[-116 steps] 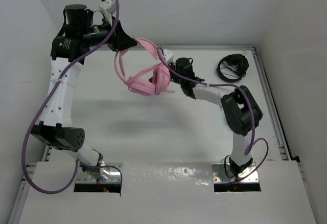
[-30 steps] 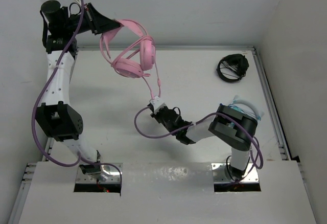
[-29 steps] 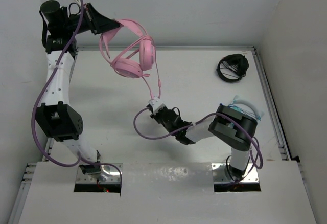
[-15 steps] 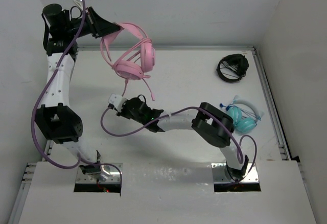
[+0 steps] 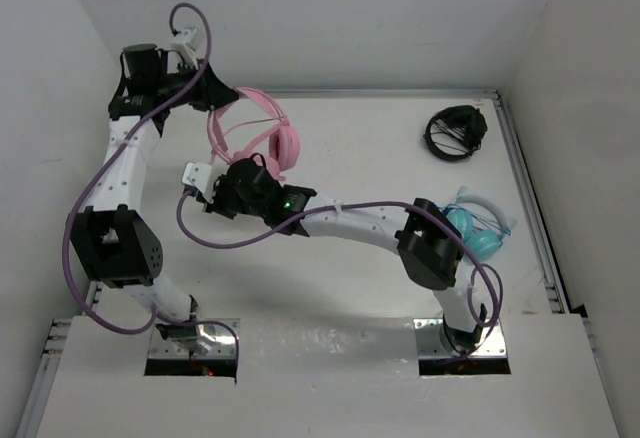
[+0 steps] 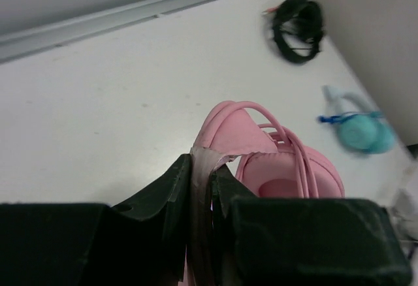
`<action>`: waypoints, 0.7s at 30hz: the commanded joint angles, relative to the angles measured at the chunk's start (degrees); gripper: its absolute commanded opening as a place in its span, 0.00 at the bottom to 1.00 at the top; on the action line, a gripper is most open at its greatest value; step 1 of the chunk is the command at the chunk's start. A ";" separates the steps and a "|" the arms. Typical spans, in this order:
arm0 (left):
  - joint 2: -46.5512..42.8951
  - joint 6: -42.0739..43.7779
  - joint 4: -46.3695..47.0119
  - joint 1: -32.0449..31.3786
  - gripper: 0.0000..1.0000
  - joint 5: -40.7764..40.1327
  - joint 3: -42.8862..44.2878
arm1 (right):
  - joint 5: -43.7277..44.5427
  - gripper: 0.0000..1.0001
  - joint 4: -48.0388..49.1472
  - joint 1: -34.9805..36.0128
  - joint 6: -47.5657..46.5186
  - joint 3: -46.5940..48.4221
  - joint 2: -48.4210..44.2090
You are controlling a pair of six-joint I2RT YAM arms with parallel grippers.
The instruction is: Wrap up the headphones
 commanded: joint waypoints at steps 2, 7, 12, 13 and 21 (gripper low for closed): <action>-6.74 13.74 -0.44 -5.25 0.00 -13.85 -4.48 | -3.54 0.00 -6.41 0.33 -0.01 4.30 -5.15; -8.94 16.29 0.98 -5.25 0.00 -16.75 -10.47 | 0.06 0.00 -8.70 -3.78 2.36 2.45 -12.70; -9.82 17.35 0.01 -5.34 0.00 -16.23 -13.03 | 5.77 0.00 -17.75 -11.16 3.50 3.15 -16.23; -9.99 17.52 0.01 -5.43 0.00 -16.23 -13.29 | 6.30 0.00 -19.85 -12.14 3.42 3.07 -16.67; -11.75 20.42 -4.03 -5.60 0.00 -16.23 -13.73 | 14.74 0.00 -24.26 -21.01 -0.19 1.49 -17.03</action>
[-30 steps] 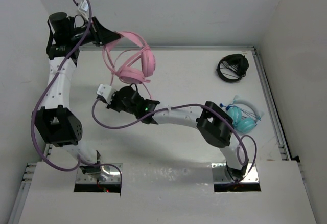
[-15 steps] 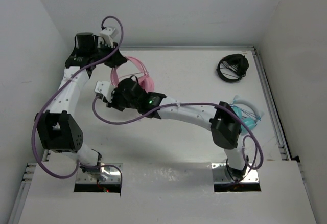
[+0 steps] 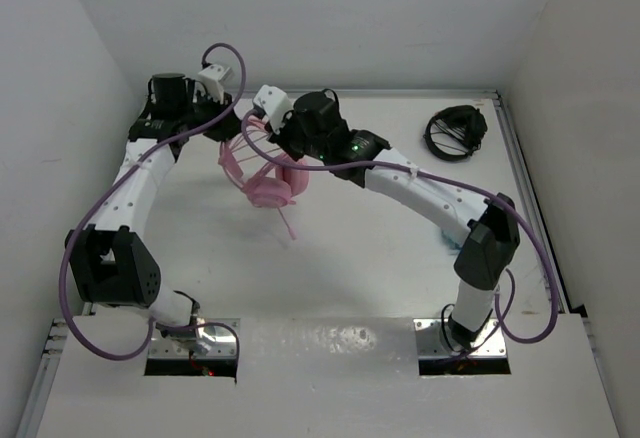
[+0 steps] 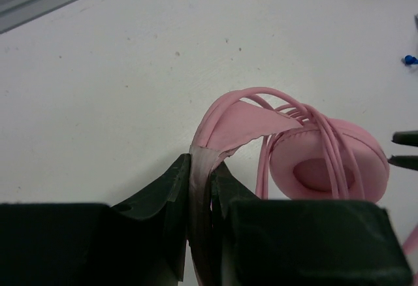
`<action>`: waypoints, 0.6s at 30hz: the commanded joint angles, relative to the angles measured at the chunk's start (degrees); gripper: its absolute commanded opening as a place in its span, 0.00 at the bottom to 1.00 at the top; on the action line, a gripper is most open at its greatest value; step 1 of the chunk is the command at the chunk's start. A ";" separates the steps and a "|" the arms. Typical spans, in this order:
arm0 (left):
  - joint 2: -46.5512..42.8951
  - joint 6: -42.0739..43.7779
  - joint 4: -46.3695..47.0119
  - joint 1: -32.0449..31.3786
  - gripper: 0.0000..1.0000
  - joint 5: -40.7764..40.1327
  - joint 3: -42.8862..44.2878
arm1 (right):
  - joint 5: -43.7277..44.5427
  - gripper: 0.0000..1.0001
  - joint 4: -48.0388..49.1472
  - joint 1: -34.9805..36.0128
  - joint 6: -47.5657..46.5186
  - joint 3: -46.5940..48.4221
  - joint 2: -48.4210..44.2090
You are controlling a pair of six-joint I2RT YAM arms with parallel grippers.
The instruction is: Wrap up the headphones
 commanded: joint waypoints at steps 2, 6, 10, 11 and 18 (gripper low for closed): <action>-4.19 3.14 -1.47 1.06 0.00 0.01 0.63 | 7.95 0.00 0.37 -6.82 -1.56 -3.79 -3.04; -3.76 1.91 0.28 0.98 0.00 -3.15 1.77 | 3.31 0.00 7.05 -5.96 -4.10 -13.13 -7.96; -1.74 -0.20 1.51 1.06 0.00 -2.02 3.88 | -4.18 0.00 7.41 -1.13 -7.18 -14.82 -8.32; -1.38 -0.81 1.51 0.98 0.00 -1.49 4.32 | -4.18 0.00 7.32 0.10 -8.14 -14.73 -7.88; 0.02 -1.00 1.51 0.98 0.00 -1.83 5.46 | -9.71 0.00 5.56 5.29 -10.26 -10.34 -4.54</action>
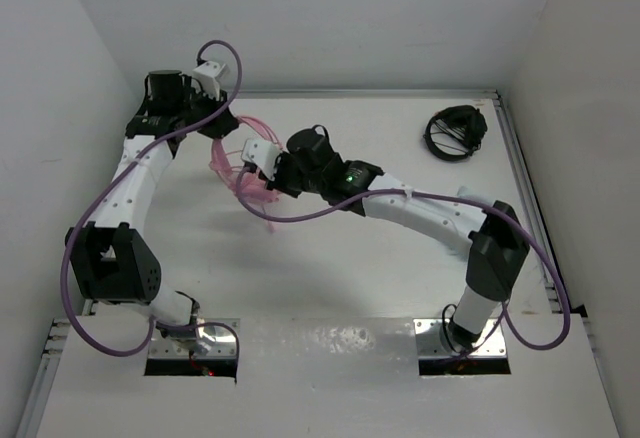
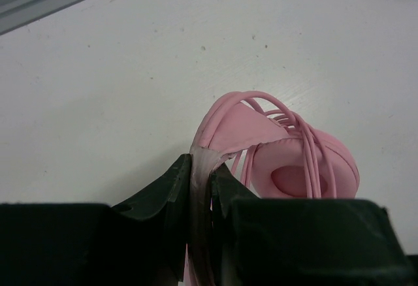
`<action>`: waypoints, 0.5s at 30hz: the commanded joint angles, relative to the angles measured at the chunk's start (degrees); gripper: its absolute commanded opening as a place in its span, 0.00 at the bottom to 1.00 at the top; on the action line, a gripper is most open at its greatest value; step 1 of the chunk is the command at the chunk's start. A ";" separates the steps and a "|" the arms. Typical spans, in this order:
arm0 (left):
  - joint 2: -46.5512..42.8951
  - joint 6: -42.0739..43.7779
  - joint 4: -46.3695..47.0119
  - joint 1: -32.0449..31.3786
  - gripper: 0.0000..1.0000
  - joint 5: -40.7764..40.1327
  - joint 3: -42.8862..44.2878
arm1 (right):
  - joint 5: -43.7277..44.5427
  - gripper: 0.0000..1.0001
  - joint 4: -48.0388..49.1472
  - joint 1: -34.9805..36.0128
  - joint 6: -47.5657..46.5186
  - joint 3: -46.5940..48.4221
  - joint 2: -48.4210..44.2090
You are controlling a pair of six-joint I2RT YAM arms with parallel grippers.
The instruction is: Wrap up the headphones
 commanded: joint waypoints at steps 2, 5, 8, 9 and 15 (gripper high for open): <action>-0.59 -1.08 2.76 0.63 0.00 1.07 3.32 | -3.21 0.00 1.08 1.36 -2.09 4.75 0.55; -0.24 -1.35 3.02 0.54 0.00 1.59 3.67 | -3.74 0.00 -0.85 2.68 -3.05 7.64 2.57; 0.12 -1.43 2.85 0.63 0.00 2.12 4.20 | -4.00 0.00 -2.61 3.12 -3.23 10.46 4.68; 0.20 -1.43 2.85 0.54 0.00 1.95 4.29 | -4.00 0.00 -2.79 3.39 -3.50 10.81 4.95; 0.73 -1.17 3.02 0.63 0.00 0.98 5.25 | -3.74 0.00 -8.31 6.46 -7.80 14.42 7.32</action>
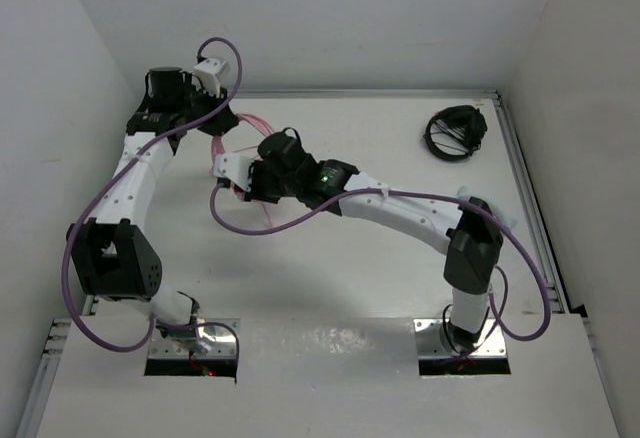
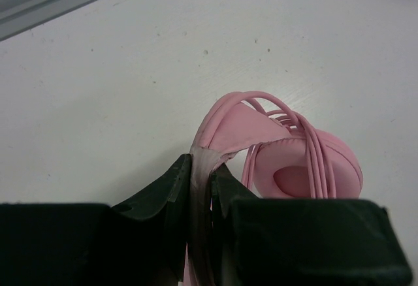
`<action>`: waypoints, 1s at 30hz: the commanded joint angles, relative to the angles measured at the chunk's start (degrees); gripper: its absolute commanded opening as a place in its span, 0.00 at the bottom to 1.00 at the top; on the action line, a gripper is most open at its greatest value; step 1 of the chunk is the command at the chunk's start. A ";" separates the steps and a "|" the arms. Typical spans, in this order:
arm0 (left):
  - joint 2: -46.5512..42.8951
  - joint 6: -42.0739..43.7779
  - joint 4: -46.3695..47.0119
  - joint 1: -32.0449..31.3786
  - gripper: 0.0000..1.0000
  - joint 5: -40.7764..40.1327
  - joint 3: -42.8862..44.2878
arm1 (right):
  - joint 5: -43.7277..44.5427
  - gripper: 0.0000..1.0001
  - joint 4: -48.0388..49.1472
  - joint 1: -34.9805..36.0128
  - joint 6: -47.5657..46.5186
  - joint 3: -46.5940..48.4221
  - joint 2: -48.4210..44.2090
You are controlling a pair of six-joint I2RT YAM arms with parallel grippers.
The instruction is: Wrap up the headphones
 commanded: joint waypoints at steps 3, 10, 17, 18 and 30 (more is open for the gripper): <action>-0.21 -0.82 3.29 0.49 0.00 1.07 4.03 | -0.19 0.00 -3.10 2.45 -3.17 3.76 0.18; -0.47 1.11 3.81 0.50 0.00 -1.75 2.80 | 4.19 0.00 -0.64 2.36 -4.05 -2.04 -5.62; -1.87 3.49 3.46 0.50 0.00 -2.27 0.60 | 11.93 0.00 1.91 -1.67 -3.80 -4.24 -8.96; -2.14 3.92 3.20 0.41 0.00 -2.27 0.34 | 12.02 0.00 1.99 -2.73 -3.18 -4.24 -9.14; -6.00 2.18 -2.16 0.41 0.00 7.22 -2.12 | 10.53 0.00 10.24 -19.52 5.79 -1.96 -0.01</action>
